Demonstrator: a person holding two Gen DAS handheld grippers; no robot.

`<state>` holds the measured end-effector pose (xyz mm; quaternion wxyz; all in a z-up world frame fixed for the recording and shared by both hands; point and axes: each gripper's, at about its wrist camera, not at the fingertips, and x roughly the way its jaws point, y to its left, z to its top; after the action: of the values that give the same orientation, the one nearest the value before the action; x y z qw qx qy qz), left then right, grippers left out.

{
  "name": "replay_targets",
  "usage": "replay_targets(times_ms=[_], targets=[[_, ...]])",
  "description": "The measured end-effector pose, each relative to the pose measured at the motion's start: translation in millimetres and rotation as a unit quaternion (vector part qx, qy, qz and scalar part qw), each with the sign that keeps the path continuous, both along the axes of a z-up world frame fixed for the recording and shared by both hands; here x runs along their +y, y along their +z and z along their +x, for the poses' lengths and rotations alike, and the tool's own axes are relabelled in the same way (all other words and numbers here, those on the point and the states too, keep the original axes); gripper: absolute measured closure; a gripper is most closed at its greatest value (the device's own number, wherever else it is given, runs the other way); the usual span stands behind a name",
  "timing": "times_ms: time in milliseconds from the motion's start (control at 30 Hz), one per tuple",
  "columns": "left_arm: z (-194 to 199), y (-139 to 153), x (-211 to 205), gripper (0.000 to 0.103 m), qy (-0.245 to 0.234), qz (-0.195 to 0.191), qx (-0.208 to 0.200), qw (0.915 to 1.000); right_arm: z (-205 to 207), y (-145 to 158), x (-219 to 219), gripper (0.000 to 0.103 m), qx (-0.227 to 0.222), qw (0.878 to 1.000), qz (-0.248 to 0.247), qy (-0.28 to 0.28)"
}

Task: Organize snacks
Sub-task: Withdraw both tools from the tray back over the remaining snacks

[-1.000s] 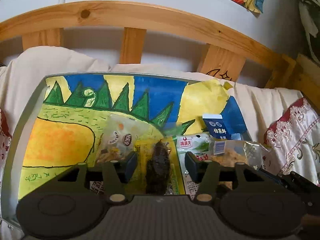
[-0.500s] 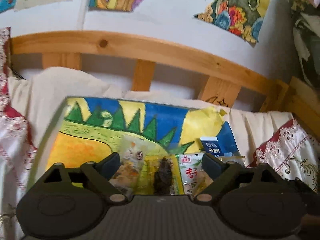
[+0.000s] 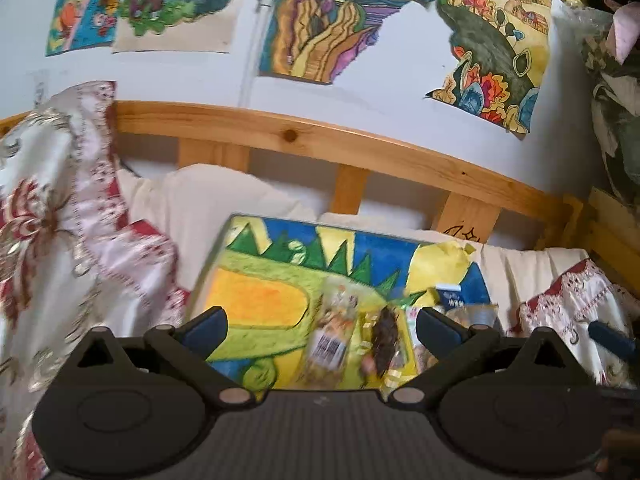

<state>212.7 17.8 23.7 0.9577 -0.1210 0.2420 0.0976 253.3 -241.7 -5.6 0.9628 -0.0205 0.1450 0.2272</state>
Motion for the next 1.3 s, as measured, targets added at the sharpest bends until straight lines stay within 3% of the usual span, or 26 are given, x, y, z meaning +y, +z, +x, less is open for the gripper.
replay_targets(times_ms=[400,667,933,1133,1300], targets=[[-87,-10,7,0.001,0.018,0.014,-0.006,0.9997,-73,13,-2,0.001,-0.007,1.0,-0.008,0.0],[-132,-22,10,0.001,0.02,0.018,-0.004,0.9996,-123,8,-4,0.001,0.018,1.0,-0.013,0.007],[-165,-36,12,0.001,-0.005,0.027,0.017,0.9995,-162,-1,1,0.001,0.047,0.999,-0.026,0.007],[-175,-44,15,0.001,-0.025,0.043,0.058,0.9971,-182,-6,4,0.001,0.079,0.996,-0.036,0.002],[-183,-45,16,0.001,-0.038,0.03,0.062,0.9969,-189,-10,8,0.001,0.108,0.993,-0.044,-0.006]])
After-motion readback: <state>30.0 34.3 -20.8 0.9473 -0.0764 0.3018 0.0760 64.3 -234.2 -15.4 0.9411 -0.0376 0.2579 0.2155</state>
